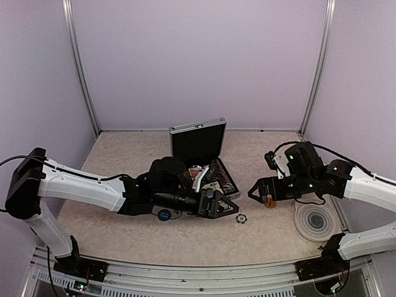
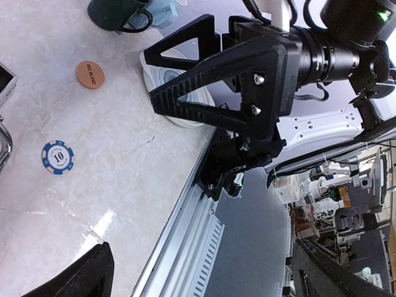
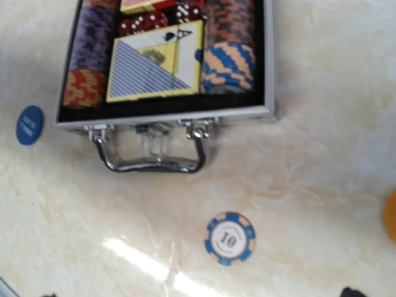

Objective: Pack up texas hold em set

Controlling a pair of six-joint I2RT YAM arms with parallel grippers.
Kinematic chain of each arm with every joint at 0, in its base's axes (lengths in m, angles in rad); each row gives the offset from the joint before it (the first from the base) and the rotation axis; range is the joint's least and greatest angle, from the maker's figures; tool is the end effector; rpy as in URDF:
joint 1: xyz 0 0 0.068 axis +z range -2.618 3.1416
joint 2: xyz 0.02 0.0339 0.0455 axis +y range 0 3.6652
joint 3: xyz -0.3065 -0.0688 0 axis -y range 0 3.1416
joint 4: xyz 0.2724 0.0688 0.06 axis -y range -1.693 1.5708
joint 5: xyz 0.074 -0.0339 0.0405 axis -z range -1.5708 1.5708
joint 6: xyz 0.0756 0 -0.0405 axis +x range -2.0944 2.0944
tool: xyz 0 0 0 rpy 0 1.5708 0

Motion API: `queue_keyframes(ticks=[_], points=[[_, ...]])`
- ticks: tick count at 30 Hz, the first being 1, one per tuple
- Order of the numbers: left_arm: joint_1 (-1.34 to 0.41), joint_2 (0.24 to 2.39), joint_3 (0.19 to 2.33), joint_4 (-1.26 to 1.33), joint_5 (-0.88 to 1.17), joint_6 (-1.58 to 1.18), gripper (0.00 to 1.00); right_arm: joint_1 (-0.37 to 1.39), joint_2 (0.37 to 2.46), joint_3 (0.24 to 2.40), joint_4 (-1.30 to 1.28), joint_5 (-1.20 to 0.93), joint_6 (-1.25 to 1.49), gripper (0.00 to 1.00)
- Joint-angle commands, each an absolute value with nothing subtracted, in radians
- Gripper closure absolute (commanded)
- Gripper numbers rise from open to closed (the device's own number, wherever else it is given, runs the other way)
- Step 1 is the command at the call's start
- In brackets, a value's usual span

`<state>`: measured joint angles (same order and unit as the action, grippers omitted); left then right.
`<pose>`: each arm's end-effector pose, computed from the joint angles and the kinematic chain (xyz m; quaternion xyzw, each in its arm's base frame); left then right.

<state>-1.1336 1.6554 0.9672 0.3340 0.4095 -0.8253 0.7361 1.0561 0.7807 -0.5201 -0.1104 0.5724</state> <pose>0.1543 -0.4013 0.2425 0.2382 0.7761 -0.5575 0.1734 0.1811 0.1753 0.2574 -0.0964 0.9196 0.2702 0.2684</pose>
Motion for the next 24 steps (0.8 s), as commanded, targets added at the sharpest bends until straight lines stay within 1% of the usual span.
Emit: queue_keyframes(ticks=[1,5,8,12,15,17,21,24], points=[[-1.153,1.540,0.922,0.234,0.306,-0.732,0.01,0.745,1.019,0.789,-0.573,-0.086,0.529,0.01],[-1.156,1.442,0.848,0.189,0.250,-0.710,0.01,0.746,0.967,0.791,-0.579,-0.089,0.485,0.01],[-1.155,1.377,0.807,0.146,0.221,-0.704,0.01,0.745,0.963,0.794,-0.575,-0.139,0.441,0.01],[-1.154,1.294,0.797,0.016,0.161,-0.686,0.01,0.757,1.047,0.803,-0.565,-0.255,0.385,0.01],[-1.145,1.244,0.814,-0.117,0.100,-0.662,0.01,0.800,1.115,0.816,-0.541,-0.304,0.341,0.02],[-1.131,1.198,0.818,-0.180,0.087,-0.643,0.01,0.825,1.157,0.827,-0.509,-0.376,0.297,0.02],[-1.097,1.120,0.804,-0.246,0.091,-0.607,0.01,0.848,1.244,0.867,-0.458,-0.494,0.227,0.02],[-1.075,1.067,0.782,-0.273,0.085,-0.585,0.01,0.856,1.319,0.929,-0.479,-0.523,0.186,0.02]])
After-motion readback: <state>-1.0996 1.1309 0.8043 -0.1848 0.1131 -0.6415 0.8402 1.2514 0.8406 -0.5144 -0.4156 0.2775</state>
